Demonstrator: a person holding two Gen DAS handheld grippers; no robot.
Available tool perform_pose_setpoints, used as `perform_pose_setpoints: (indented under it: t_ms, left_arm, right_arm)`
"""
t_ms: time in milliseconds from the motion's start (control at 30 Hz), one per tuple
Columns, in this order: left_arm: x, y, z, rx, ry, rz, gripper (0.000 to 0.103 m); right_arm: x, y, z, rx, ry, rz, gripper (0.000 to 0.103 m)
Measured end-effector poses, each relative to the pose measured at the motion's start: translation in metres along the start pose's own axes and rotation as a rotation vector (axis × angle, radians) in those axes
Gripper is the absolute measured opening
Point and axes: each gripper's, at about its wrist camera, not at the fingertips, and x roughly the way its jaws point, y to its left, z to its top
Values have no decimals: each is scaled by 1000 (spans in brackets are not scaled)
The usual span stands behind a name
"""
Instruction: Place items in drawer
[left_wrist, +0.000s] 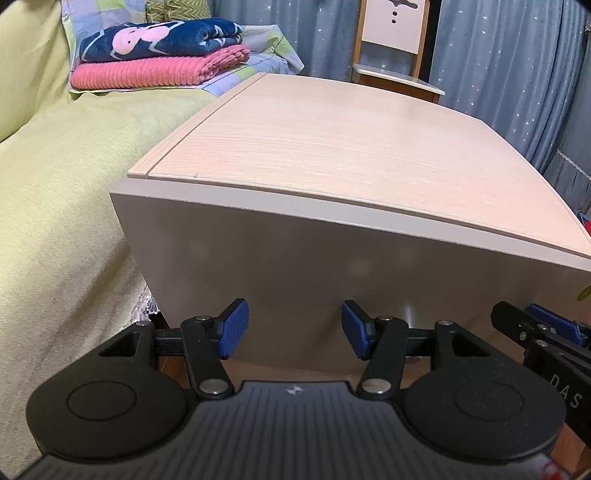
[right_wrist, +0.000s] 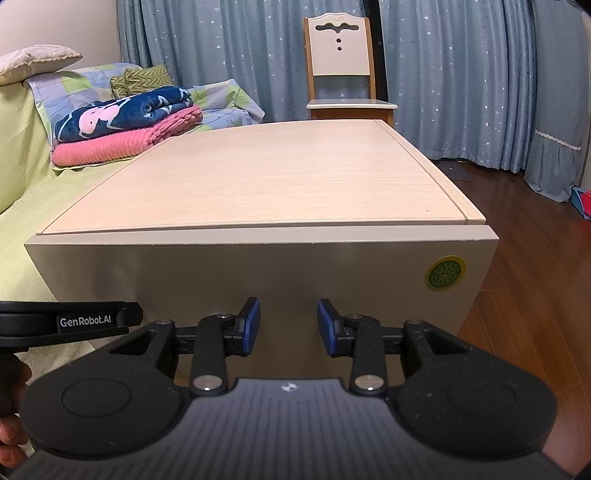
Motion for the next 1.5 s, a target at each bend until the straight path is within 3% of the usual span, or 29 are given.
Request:
perform_pose_setpoints:
  t_ms: [400,733,867,967,1033,1067,1133,1233,1400,1500]
  left_arm:
    - [1,0,1,-7,4,-4,59]
    - [2,0,4,-5,5,0,59]
    - [3,3,1,-10,53,-1,59]
    - [-1,3,1,7,103,7,60]
    - [-6,0,4,31,128,18,61]
    - [-10,-2,6,43,134,25,63]
    - [-20,-4,12,62,146,49,76]
    - [-39,-6,23,65,133,71,78]
    - [-72,-7,39,35,108,69,88]
    - [-90,-11,44,53,85,90,90]
  right_arm:
    - [1,0,0,17,-6,-8,31]
    - [7,4,0,140,10,-22,33]
    - [2,-1,5,168,16,2,35]
    - [-8,-9,10,188,38,21,45]
    - [-9,-17,13,213,91,33,60]
    - [-10,-20,14,228,115,38,61]
    - [-14,-25,16,243,147,52,72]
    - [-20,-27,22,240,177,55,87]
    - [-37,-22,37,197,172,67,101]
    - [-53,-21,49,186,137,64,102]
